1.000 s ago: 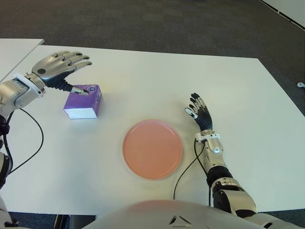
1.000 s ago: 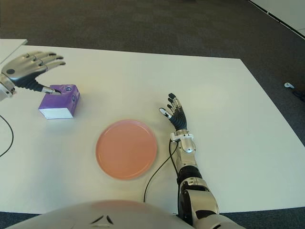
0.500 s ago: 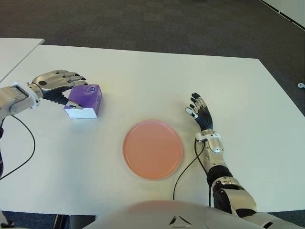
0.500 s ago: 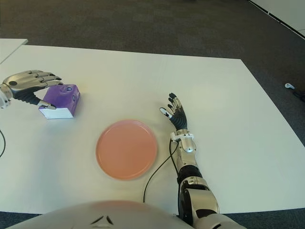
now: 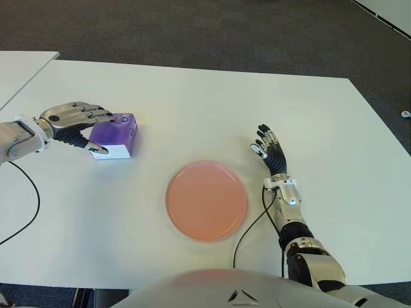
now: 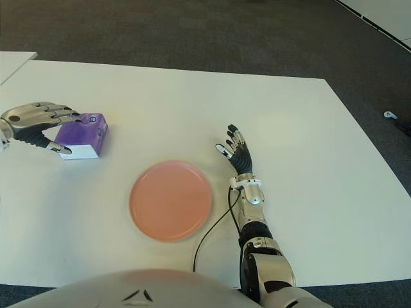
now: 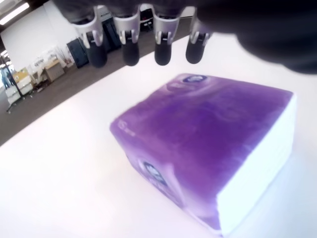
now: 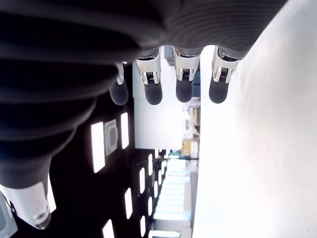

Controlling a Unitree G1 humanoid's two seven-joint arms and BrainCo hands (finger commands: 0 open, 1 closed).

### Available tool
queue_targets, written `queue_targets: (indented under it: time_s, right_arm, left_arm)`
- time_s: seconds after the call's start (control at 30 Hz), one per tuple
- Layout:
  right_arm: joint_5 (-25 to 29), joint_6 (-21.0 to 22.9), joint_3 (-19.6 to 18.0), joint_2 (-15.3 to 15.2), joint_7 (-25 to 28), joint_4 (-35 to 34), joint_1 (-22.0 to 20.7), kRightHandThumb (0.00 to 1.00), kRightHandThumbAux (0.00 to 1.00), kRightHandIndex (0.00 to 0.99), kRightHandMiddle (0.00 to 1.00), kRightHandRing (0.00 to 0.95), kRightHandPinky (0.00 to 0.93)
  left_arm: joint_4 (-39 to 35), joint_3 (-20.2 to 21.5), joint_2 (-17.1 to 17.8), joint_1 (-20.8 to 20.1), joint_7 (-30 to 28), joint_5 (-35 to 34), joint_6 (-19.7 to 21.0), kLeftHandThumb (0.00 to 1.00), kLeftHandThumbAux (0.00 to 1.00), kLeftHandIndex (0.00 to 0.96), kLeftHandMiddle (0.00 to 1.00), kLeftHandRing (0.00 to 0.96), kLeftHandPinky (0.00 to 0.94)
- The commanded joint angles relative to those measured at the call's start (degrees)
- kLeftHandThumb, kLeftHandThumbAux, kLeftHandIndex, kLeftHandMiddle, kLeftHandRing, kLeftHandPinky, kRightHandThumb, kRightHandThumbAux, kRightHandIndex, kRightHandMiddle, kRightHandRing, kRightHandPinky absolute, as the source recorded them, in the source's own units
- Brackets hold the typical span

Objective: Put the tissue paper into the plate.

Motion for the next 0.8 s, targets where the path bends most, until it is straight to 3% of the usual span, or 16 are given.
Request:
queue_targets:
  time_s: [0.03,0.17,0.37,0.63,0.8]
  right_arm:
    - [-0.32,3.26,0.7,2.71,-0.29,5.64,8.31,0.0,0.597,0.0,0.0,0.0,0.0]
    - [-0.42,3.45,0.77,2.68,-0.37,5.77,8.21,0.0,0.597,0.0,0.0,0.0,0.0]
    - [-0.56,3.0,0.87,2.51,-0.08,6.39,8.03,0.0,0.596,0.0,0.0,0.0,0.0]
    - [-0.46,3.15,0.88,2.55,0.14,6.46,7.9,0.0,0.593,0.0,0.0,0.0,0.0]
    - [-0.56,3.3,0.99,2.52,-0.08,5.95,8.22,0.0,0.595,0.0,0.0,0.0,0.0]
  left_arm:
    - [-1.63,-0.12,-0.03,2.36,-7.34,-4.57,-1.82,0.259,0.126,0.0,0.0,0.0,0.0]
    - [-4.61,1.27,0.31,4.12,-12.22,-8.98,-1.78,0.272,0.127,0.0,0.0,0.0,0.0]
    - [-7.09,2.76,0.55,5.11,-14.2,-11.2,-0.75,0.283,0.123,0.0,0.0,0.0,0.0]
    - [-8.08,3.44,-0.12,4.84,-12.25,-9.73,0.36,0.283,0.116,0.0,0.0,0.0,0.0]
    - [-7.1,1.94,-2.45,5.2,-7.29,-6.16,1.97,0.278,0.117,0.0,0.0,0.0,0.0]
